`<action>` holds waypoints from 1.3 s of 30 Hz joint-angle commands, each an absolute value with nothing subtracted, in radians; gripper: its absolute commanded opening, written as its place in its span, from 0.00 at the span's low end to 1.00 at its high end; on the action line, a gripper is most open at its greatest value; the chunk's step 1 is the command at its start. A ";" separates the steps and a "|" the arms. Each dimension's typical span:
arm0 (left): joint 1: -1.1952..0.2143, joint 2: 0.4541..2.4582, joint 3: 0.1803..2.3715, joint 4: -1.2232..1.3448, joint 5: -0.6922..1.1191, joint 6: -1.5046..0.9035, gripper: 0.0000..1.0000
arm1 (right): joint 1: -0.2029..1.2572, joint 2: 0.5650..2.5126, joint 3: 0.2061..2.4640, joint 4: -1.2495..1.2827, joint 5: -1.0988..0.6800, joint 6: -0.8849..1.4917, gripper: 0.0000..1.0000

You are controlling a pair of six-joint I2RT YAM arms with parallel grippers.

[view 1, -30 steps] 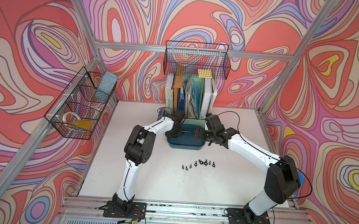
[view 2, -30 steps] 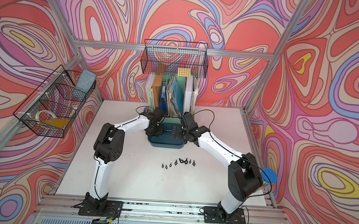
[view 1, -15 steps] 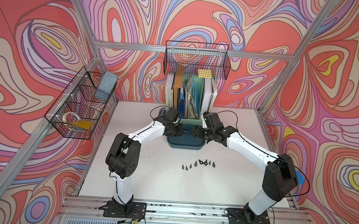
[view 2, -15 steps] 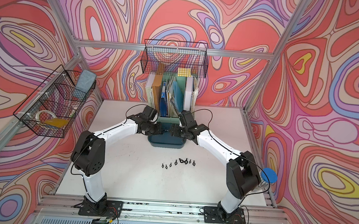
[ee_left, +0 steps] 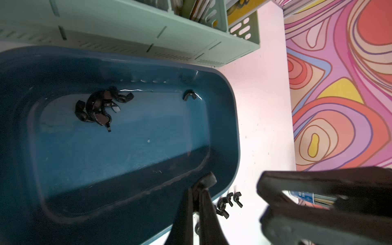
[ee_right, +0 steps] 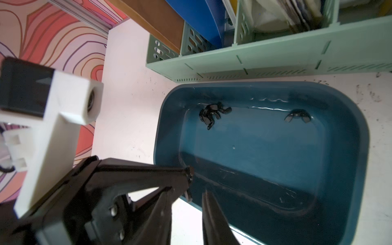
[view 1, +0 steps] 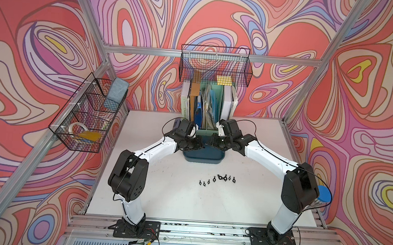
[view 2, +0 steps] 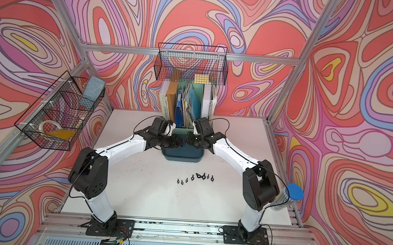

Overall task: Take out the wing nut from the storage box
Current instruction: Pick up the wing nut from the storage box.

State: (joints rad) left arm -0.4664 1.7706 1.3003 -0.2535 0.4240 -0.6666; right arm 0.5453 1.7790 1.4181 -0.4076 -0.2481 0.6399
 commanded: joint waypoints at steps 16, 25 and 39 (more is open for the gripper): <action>-0.482 1.723 1.282 -0.195 0.507 -0.693 0.05 | 0.532 1.825 1.436 -0.376 -0.300 0.676 0.21; -0.484 1.726 1.284 -0.193 0.510 -0.693 0.05 | 0.526 1.832 1.419 -0.357 -0.330 0.692 0.15; -0.483 1.728 1.293 -0.195 0.510 -0.695 0.06 | 0.526 1.845 1.419 -0.368 -0.331 0.693 0.00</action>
